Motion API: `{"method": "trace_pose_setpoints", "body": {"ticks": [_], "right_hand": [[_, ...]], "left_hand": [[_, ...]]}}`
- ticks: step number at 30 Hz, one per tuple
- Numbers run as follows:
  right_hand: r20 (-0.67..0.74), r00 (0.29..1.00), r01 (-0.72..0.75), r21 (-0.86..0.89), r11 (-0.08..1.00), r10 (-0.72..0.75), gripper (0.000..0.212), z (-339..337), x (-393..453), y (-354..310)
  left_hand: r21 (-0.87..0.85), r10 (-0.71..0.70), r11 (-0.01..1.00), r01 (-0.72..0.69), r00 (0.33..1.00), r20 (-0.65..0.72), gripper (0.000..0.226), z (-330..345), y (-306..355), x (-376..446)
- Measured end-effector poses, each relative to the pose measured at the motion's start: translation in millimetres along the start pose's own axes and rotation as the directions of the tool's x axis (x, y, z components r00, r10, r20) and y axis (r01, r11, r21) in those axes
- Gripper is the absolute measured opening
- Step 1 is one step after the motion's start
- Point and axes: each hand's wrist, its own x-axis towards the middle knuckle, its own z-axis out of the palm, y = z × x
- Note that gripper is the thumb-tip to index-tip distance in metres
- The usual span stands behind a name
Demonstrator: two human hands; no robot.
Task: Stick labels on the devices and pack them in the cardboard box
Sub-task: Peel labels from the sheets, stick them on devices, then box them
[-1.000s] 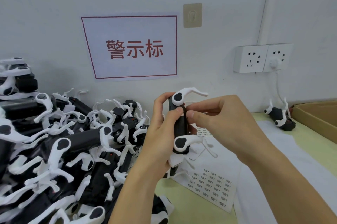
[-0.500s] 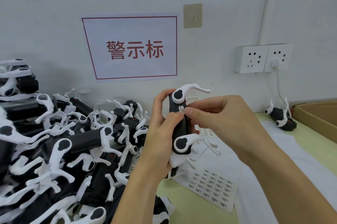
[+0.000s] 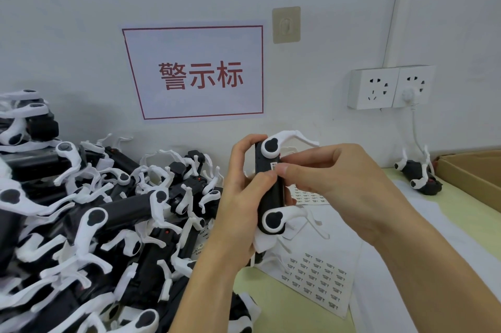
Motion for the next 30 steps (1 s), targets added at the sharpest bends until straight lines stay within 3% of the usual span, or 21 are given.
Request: {"method": "trace_pose_setpoints", "body": {"ticks": [12,18,20,23,25,28,30], "right_hand": [[-0.013,1.000,0.001,-0.017,1.000,-0.002,0.015,-5.1,1.7,3.0],[0.078,0.997,0.004,-0.040,0.999,-0.001,0.010,-13.6,4.5,5.1],[0.057,0.998,0.027,-0.119,0.993,-0.020,0.012,-21.3,5.1,5.3],[-0.104,0.974,0.150,-0.363,0.920,-0.200,0.015,-33.5,6.3,7.0],[0.005,0.956,0.268,-0.421,0.867,-0.293,0.029,-38.6,5.0,7.8],[0.273,0.933,0.329,-0.374,0.867,-0.236,0.050,-35.7,5.0,14.3],[0.312,0.927,0.320,-0.363,0.875,-0.210,0.052,-33.8,8.0,19.2]], "left_hand": [[0.159,0.036,0.986,-0.039,0.999,0.023,0.045,-1.9,1.8,-2.2],[0.152,0.023,0.988,-0.025,1.000,0.014,0.047,-6.8,0.4,-3.5],[0.182,0.018,0.983,-0.018,1.000,0.006,0.048,-8.0,1.3,-3.7],[0.300,0.019,0.954,-0.022,1.000,0.010,0.049,-6.8,3.8,-3.8],[0.396,0.019,0.918,-0.029,0.999,0.030,0.051,-3.9,5.3,-5.2],[0.472,-0.031,0.882,-0.008,0.997,0.074,0.066,-0.1,3.9,-7.9],[0.466,-0.070,0.885,0.015,0.992,0.102,0.072,0.0,2.4,-9.2]]}}
